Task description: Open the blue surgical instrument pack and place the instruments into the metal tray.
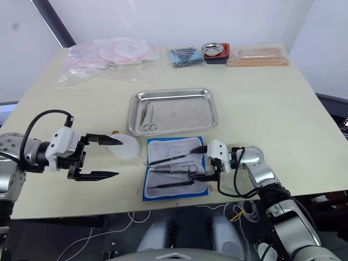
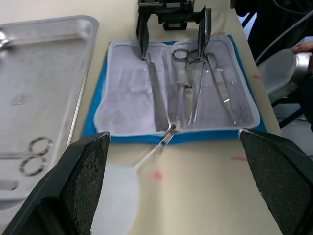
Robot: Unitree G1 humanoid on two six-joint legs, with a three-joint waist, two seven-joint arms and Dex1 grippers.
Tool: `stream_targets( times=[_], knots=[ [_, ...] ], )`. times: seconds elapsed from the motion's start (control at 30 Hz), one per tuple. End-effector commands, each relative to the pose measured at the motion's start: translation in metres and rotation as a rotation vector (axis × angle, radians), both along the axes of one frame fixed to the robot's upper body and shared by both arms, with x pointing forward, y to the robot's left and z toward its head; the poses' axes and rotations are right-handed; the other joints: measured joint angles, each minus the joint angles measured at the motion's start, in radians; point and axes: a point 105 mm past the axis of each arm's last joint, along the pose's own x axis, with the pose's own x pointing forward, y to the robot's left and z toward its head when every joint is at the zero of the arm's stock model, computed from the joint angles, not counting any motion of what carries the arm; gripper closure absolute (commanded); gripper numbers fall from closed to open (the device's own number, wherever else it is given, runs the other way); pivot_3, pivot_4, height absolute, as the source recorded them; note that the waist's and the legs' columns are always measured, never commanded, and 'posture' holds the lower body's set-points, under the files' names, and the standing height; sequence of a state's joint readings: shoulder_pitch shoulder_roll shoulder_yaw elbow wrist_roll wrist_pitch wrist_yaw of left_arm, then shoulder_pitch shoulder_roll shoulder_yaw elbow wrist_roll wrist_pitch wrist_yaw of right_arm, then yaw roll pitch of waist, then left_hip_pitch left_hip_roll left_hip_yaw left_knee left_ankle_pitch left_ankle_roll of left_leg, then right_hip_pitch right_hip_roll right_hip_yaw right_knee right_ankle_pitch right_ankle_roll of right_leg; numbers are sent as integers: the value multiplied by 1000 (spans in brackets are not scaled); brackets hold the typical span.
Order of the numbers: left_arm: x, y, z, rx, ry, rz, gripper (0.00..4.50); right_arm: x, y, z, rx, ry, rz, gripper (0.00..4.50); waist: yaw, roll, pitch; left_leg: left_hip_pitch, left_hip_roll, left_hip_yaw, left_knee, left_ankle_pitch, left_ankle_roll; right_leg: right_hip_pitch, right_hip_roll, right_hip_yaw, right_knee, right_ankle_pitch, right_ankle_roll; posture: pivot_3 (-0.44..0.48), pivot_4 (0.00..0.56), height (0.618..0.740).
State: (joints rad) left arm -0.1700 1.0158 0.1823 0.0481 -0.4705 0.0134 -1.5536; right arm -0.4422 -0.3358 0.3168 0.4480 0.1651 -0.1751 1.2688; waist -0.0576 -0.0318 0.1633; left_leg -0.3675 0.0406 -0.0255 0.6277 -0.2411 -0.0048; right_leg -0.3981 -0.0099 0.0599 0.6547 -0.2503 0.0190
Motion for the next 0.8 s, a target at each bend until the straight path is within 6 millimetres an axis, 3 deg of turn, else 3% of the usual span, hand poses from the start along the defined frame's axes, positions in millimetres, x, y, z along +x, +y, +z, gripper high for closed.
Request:
stream_targets(
  times=[0.03, 0.33, 0.73, 0.8],
  knots=[
    [-4, -2, 7, 8, -21, -62, 29, -18, -20, -51, -177, 154, -24, 0, 0, 0, 0, 0, 0, 0, 0, 0, 0, 0, 0, 0, 0, 0, 0, 0, 150, 740],
    [6, -16, -1, 15, -71, -68, 29, -17, -21, -49, -176, 145, -20, 0, 0, 0, 0, -2, -3, -3, 0, 0, 0, 1, -3, -8, 0, -3, 0, 0, 150, 740],
    [29, -55, -29, 24, -94, -66, 29, -9, -21, -35, -181, 93, 9, 0, 11, 0, -1, -9, -9, -10, 2, 0, 0, 3, -5, -20, 2, -7, 3, 0, 150, 740],
    [34, -60, -32, 23, -97, -64, 526, -7, -20, -34, -180, 89, 10, 0, 13, -2, -2, -10, -11, -12, 2, 0, 0, 4, -6, -20, 3, -8, 4, 0, 150, 740]
  ],
)
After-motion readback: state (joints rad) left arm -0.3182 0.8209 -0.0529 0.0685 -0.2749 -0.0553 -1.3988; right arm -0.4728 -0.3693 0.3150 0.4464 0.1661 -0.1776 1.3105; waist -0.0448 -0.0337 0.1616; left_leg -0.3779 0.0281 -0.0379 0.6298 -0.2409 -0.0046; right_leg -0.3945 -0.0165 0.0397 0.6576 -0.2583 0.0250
